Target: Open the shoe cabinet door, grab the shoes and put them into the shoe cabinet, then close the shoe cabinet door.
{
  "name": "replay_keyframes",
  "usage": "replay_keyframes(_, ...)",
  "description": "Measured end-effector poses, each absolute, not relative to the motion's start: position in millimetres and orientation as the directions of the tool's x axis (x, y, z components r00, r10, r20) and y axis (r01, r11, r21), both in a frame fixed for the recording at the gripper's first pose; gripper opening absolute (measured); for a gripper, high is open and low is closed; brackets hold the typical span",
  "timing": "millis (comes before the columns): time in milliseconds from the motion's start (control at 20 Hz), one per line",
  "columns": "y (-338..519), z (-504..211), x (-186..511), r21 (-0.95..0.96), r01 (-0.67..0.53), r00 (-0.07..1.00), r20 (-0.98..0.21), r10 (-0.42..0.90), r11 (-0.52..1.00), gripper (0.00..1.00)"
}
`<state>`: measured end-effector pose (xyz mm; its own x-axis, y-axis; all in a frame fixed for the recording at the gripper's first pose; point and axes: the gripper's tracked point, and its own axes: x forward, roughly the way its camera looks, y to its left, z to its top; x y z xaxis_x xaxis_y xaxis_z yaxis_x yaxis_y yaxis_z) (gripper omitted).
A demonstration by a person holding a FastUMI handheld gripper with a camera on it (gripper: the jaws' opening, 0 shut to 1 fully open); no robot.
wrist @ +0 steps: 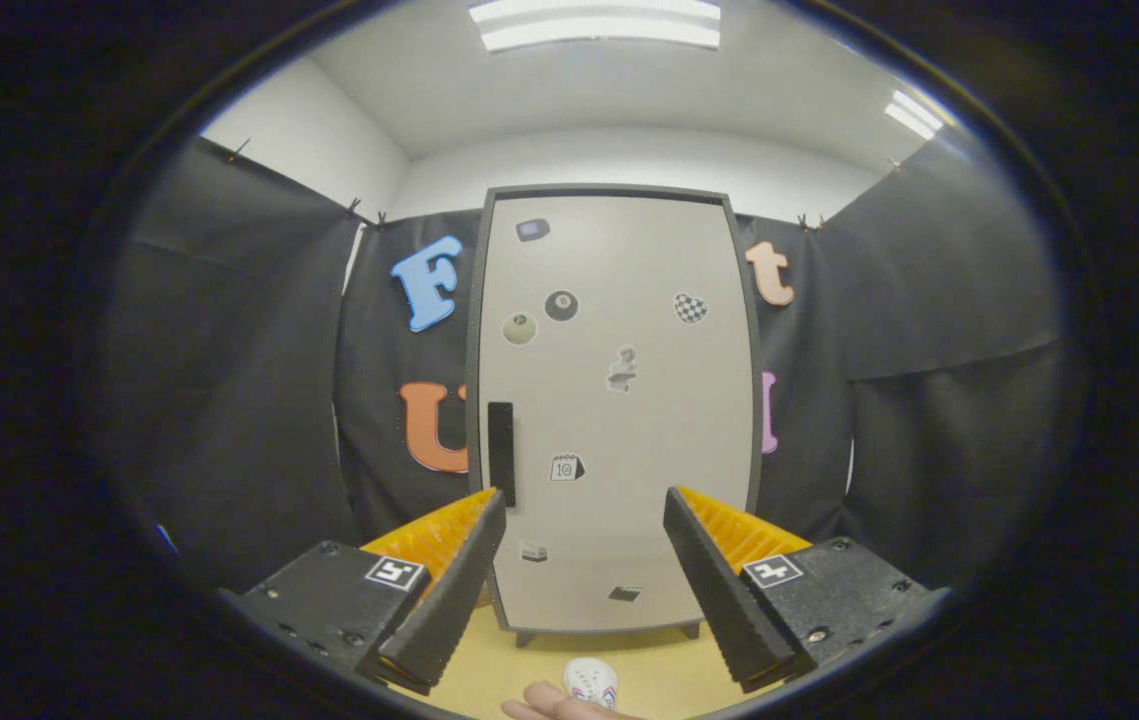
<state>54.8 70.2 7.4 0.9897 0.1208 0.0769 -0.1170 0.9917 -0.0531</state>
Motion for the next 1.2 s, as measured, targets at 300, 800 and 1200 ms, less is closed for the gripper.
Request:
replay_keyframes(300,123,0,127,-0.031,-0.175,0.985,-0.007,0.175,0.984,1.00)
replay_keyframes(800,164,-11,236,0.026,-0.164,0.984,-0.070,0.165,0.986,1.00)
replay_keyframes(1200,180,-13,262,-0.029,-0.164,0.985,-0.059,0.162,0.986,0.37)
